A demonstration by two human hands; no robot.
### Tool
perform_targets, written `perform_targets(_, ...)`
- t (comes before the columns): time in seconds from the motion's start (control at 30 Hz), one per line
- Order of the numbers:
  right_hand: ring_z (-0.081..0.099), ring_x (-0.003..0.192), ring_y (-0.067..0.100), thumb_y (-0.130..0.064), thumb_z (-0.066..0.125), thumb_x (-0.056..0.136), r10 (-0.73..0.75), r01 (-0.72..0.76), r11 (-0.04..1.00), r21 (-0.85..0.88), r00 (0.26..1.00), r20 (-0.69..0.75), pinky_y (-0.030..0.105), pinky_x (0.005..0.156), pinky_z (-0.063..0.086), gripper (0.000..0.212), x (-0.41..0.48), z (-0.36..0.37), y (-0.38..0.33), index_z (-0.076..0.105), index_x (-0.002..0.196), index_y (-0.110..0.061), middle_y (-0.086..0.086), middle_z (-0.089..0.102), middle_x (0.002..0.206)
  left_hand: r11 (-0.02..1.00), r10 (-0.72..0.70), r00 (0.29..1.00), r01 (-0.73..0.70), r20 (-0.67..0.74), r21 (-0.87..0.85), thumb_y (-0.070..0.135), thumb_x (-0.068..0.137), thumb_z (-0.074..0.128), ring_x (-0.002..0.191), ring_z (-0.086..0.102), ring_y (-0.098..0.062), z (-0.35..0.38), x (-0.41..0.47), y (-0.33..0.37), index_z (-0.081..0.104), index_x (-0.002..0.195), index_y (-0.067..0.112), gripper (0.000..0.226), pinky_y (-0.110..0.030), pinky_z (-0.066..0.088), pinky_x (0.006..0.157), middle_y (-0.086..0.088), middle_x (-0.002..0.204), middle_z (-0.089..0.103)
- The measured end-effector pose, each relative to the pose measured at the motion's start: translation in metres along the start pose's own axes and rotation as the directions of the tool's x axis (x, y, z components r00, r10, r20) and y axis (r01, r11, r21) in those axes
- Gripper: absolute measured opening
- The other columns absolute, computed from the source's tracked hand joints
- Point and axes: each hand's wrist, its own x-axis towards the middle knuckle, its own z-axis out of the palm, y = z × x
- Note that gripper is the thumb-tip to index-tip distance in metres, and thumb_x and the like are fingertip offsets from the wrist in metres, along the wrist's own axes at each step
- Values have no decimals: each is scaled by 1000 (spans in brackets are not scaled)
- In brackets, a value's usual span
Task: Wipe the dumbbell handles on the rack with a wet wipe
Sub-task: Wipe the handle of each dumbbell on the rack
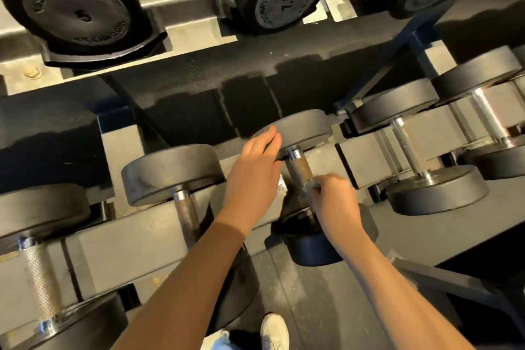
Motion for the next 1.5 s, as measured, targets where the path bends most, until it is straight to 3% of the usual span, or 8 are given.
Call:
perform_targets(0.1, 55, 75, 14, -15, 55, 93, -45, 87, 980, 181, 973, -224, 18, 62, 35, 15, 6, 1, -2, 68, 96, -8, 1, 59, 84, 999, 13, 1000, -13, 9, -29, 19, 99, 43, 141, 21, -9, 2, 0, -2, 31, 147, 19, 49, -30, 32, 113, 6, 154, 25)
perform_targets(0.2, 56, 68, 13, -14, 57, 93, -9, 127, 921, 368, 952, -307, 11, 56, 37, 15, 14, 1, -13, 70, 85, -10, 1, 62, 76, 999, 39, 999, -38, 27, -38, 20, 99, 43, 141, 21, -9, 4, 2, -6, 32, 147, 19, 49, -33, 35, 112, 6, 154, 25)
perform_targets(0.3, 53, 65, 3, -17, 60, 92, 43, 84, 893, 442, 962, -270, 7, 57, 39, 15, 16, 1, -12, 70, 85, -10, 3, 65, 78, 997, 38, 998, -35, 43, -65, 19, 100, 42, 142, 20, -10, 4, 1, -8, 29, 148, 19, 50, -37, 37, 111, 6, 154, 23)
perform_targets(0.53, 53, 66, 1, -12, 67, 86, 63, -24, 945, 326, 992, -109, 8, 46, 37, 5, 7, -5, 9, 72, 86, -12, -2, 63, 78, 997, 52, 997, -49, 59, -63, 21, 101, 39, 142, 17, -9, 5, 2, -13, 25, 149, 20, 51, -38, 38, 110, 7, 155, 20)
perform_targets(0.77, 52, 68, 0, -16, 66, 87, 200, -23, 739, 673, 962, -187, 16, 60, 40, 7, 38, -11, -19, 62, 92, -19, -10, 56, 76, 998, 11, 998, -7, 67, -61, 21, 101, 38, 144, 6, -4, 12, 2, -12, 17, 150, 24, 53, -35, 26, 117, 11, 157, 13)
perform_targets(1.0, 52, 64, 2, -19, 70, 85, -23, 55, 915, 401, 996, -85, 14, 57, 34, 9, 20, -9, 20, 66, 76, -16, -5, 60, 72, 990, -86, 996, 86, 5, -109, 19, 101, 39, 144, 9, -6, 20, 0, -1, 21, 150, 21, 52, -26, 16, 116, 10, 157, 15)
perform_targets(1.3, 58, 69, 4, -14, 67, 86, -106, 210, 786, 582, 973, -207, 8, 62, 40, 7, 46, -14, 1, 68, 80, -14, -4, 63, 72, 985, -144, 985, 133, -98, -110, 17, 101, 41, 143, 13, -6, 32, -2, 9, 25, 149, 17, 51, -21, 13, 115, 5, 156, 21)
perform_targets(1.5, 57, 71, 13, -9, 70, 82, -170, 125, 941, 315, 978, 121, 18, 64, 42, 14, 27, -21, 37, 63, 72, -15, 0, 60, 75, 971, -188, 974, 164, -129, -175, 17, 101, 41, 143, 13, -3, 38, -5, 14, 23, 150, 18, 52, -12, 12, 111, 8, 156, 19)
